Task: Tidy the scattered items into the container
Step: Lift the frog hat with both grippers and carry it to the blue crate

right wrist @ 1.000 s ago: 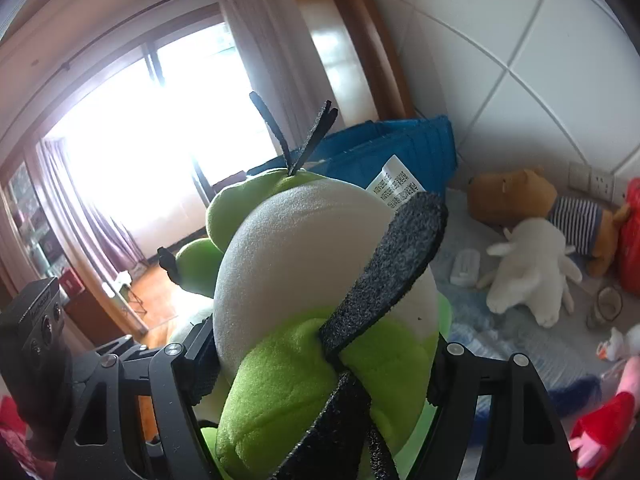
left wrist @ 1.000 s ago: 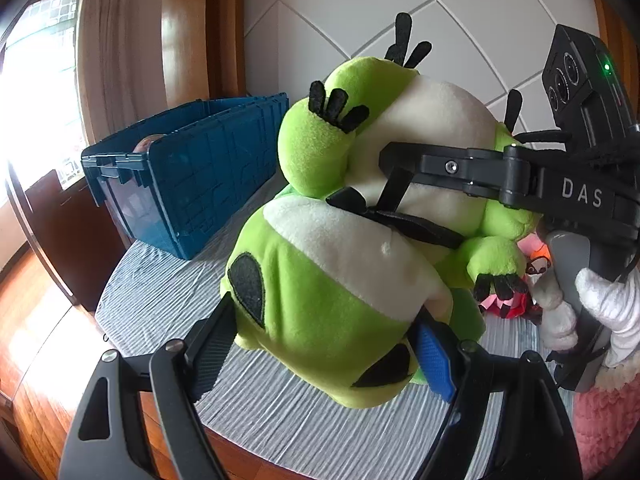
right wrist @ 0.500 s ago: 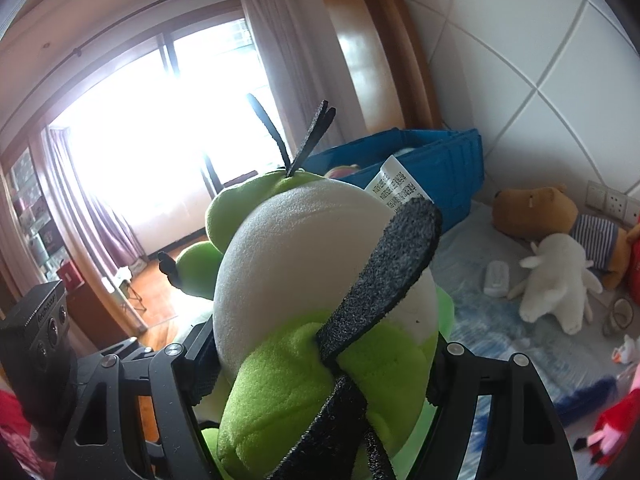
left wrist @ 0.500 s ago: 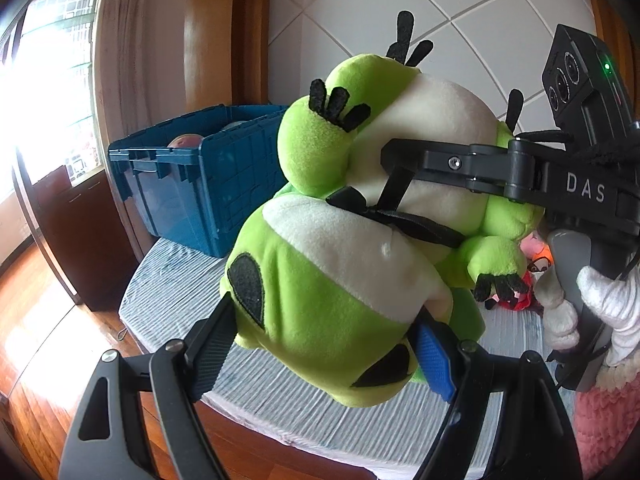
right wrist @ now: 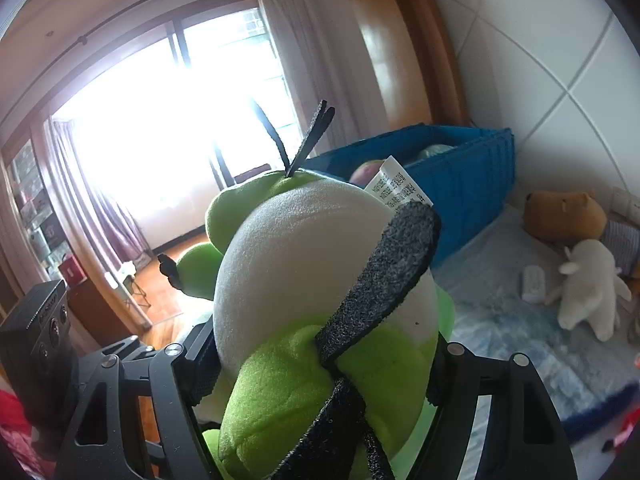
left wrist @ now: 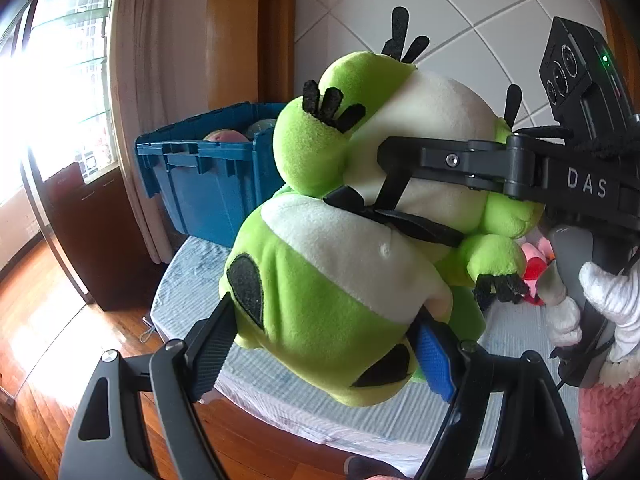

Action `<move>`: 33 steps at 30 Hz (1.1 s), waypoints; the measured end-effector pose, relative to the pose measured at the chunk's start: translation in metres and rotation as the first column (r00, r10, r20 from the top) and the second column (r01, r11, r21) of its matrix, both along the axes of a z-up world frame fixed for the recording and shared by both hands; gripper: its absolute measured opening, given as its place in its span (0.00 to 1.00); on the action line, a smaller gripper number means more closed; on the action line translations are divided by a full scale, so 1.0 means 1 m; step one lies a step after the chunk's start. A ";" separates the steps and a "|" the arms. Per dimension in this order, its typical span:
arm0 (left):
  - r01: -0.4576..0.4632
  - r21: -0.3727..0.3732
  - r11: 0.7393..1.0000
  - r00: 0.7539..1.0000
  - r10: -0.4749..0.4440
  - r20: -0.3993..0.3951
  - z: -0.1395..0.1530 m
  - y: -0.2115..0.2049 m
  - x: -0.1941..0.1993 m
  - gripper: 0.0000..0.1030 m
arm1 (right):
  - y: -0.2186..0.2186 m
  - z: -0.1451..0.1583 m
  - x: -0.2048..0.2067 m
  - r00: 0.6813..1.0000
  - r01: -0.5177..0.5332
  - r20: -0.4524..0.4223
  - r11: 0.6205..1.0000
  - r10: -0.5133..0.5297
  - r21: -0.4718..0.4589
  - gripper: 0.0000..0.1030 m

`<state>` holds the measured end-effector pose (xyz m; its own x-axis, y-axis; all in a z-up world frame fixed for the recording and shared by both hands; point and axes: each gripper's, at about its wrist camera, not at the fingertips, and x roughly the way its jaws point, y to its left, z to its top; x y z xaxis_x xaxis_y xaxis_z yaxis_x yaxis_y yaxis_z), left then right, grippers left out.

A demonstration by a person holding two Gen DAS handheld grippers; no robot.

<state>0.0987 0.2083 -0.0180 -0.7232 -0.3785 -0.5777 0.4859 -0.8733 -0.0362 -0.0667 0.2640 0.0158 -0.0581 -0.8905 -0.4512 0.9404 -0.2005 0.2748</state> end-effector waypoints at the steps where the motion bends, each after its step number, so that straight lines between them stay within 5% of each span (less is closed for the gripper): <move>1: -0.005 -0.004 1.000 1.000 0.005 -0.001 0.001 -0.007 -0.001 0.79 | -0.007 0.001 -0.001 1.000 -0.005 -0.001 1.000 0.005 -0.003 0.74; 19: -0.104 -0.046 0.993 0.995 0.104 -0.002 0.020 -0.181 -0.032 0.79 | -0.186 0.013 -0.043 0.992 -0.127 0.002 0.990 0.127 -0.056 0.74; 33: 0.097 -0.122 0.988 0.995 -0.100 -0.019 0.054 -0.330 -0.043 0.79 | -0.288 0.048 -0.031 0.998 0.050 -0.034 0.992 -0.054 -0.116 0.74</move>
<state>0.0554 -0.1217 0.0360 -0.7741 -0.3704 -0.5134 0.3974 -0.9156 0.0612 -0.0973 -0.0242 0.0637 -0.1204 -0.9316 -0.3430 0.9393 -0.2187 0.2643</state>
